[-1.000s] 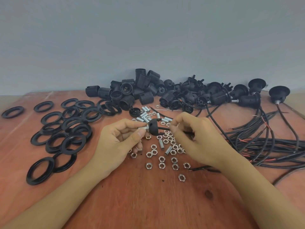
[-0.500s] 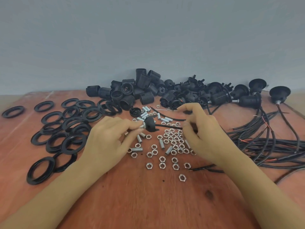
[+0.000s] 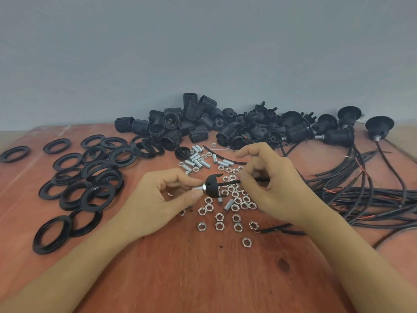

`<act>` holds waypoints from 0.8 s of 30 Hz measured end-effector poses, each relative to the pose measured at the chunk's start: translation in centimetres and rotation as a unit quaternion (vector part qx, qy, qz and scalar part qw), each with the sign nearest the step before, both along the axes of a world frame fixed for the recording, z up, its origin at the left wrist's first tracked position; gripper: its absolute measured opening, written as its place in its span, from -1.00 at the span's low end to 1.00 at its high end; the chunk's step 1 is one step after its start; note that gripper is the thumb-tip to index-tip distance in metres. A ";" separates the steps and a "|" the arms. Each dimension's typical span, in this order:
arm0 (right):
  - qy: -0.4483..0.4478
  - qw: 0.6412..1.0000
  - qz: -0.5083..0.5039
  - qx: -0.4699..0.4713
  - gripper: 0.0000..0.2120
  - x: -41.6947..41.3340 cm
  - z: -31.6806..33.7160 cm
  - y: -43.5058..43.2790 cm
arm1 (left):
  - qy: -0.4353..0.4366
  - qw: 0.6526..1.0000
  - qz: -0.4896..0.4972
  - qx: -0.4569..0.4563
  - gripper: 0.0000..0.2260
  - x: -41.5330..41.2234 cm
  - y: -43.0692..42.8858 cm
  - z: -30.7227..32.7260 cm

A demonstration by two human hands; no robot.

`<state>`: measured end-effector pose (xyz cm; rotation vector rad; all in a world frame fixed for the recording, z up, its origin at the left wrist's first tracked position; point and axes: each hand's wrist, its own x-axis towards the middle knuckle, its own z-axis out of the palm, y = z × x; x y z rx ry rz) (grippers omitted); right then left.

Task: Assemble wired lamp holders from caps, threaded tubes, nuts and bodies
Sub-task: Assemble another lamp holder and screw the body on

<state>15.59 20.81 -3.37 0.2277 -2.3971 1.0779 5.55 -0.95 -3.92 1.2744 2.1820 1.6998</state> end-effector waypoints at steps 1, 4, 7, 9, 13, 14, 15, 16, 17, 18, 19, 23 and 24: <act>0.002 1.000 0.003 0.022 -0.66 0.0 0.0 -0.4 | 0.064 0.997 0.013 -0.032 -0.91 0.2 0.0 -0.1; 0.010 0.997 -0.001 0.074 -0.69 -0.2 -0.3 -2.2 | 0.285 0.949 0.050 -0.127 -0.83 0.8 0.1 -0.2; 0.043 0.996 -0.022 0.076 -0.72 -0.3 -0.1 -2.6 | 0.322 0.938 0.058 -0.115 -0.79 0.9 0.0 0.2; 0.036 0.995 -0.064 0.070 -0.76 -0.3 0.3 -1.7 | 0.330 0.937 0.074 -0.090 -0.80 0.7 -0.1 0.6; 0.000 0.986 -0.144 0.082 -0.81 -0.3 0.3 0.4 | 0.384 0.906 0.136 -0.112 -0.75 0.1 -0.7 1.0; 0.008 0.988 -0.139 0.072 -0.82 -0.3 0.4 0.4 | 0.404 0.896 0.138 -0.120 -0.73 0.1 -0.8 1.0; 0.018 0.991 -0.120 0.062 -0.84 -0.3 0.5 0.0 | 0.423 0.887 0.135 -0.126 -0.71 0.2 -0.7 1.0; 0.026 0.994 -0.092 0.059 -0.83 -0.3 0.6 -0.6 | 0.443 0.878 0.129 -0.128 -0.67 0.4 -0.5 0.9; 0.033 0.996 -0.062 0.062 -0.80 -0.2 0.6 -1.4 | 0.460 0.871 0.119 -0.124 -0.65 0.8 -0.3 0.8; 0.041 0.996 -0.036 0.067 -0.77 -0.2 0.5 -2.2 | 0.471 0.868 0.106 -0.116 -0.65 1.1 -0.1 0.7; 0.046 0.996 -0.019 0.074 -0.74 -0.2 0.5 -2.7 | 0.474 0.869 0.093 -0.109 -0.67 1.4 0.1 0.6; 0.049 0.987 -0.110 0.109 -0.82 -0.3 0.6 -1.2 | 0.471 0.871 0.103 -0.096 -0.73 1.1 -0.2 0.8; 0.042 0.982 -0.145 0.111 -0.83 -0.3 0.6 -0.3 | 0.470 0.870 0.112 -0.097 -0.74 0.9 -0.4 0.9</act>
